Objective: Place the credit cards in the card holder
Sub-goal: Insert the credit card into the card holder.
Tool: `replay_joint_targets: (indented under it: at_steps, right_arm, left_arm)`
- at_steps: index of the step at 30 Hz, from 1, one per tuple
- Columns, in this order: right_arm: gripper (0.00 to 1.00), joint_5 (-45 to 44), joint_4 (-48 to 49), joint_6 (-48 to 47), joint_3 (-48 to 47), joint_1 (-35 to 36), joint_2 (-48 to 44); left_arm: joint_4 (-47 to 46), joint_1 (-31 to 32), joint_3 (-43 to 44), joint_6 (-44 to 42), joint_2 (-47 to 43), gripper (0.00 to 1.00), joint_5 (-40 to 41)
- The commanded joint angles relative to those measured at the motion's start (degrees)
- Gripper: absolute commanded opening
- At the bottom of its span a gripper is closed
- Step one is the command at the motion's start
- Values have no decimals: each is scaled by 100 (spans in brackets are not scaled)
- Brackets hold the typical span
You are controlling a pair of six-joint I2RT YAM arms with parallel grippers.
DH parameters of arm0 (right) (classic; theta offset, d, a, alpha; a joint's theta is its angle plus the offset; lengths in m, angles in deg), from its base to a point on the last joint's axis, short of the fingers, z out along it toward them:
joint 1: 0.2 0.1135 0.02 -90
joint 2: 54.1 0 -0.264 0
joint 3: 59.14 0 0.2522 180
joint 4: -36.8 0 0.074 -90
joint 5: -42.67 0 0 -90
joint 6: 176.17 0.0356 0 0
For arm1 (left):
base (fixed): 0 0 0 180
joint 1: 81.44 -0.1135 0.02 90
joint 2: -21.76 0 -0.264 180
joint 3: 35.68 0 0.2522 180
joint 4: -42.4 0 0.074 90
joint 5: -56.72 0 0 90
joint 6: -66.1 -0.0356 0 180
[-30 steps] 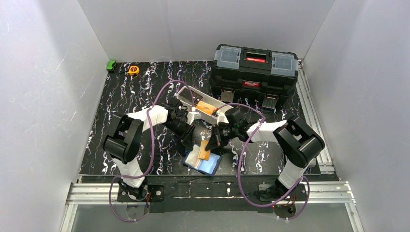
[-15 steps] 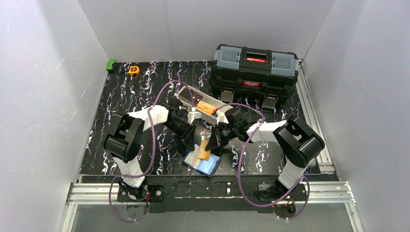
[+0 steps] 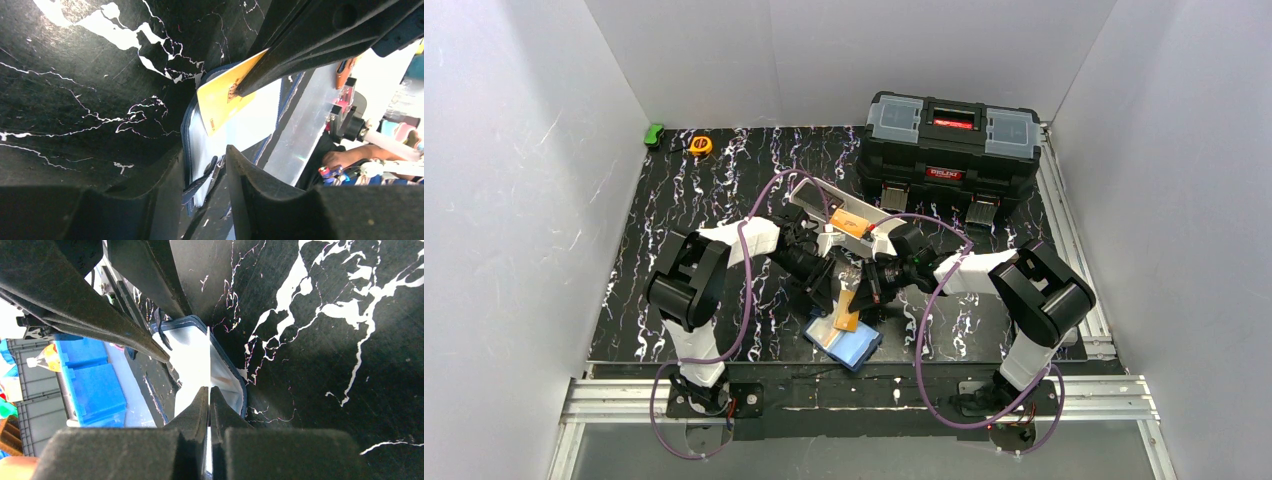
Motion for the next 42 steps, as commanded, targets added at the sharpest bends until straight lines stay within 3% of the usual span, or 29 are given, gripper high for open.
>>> replay_joint_targets:
  at_steps: [1,15,21,26,32,37,42]
  right_arm:
    - [1,-145,132,-173,-108,33,-33]
    - [1,-154,4,-348,-141,33,-8]
    - [1,-153,30,-374,-112,33,-19]
    - [1,-139,81,-391,-59,25,-69]
    - [1,-145,151,-361,-2,20,-106]
    - [1,-176,155,-376,36,5,-220]
    - [1,-166,79,-382,65,-66,-468]
  left_arm:
    - [119,60,142,194,-37,35,-370]
    - [691,-66,269,-76,-54,40,256]
    - [730,-26,322,-32,129,37,-888]
    - [838,120,392,-165,334,35,-864]
    - [831,260,565,-177,519,22,9]
    - [798,271,546,-167,356,1,321]
    - [750,153,402,113,29,0,44]
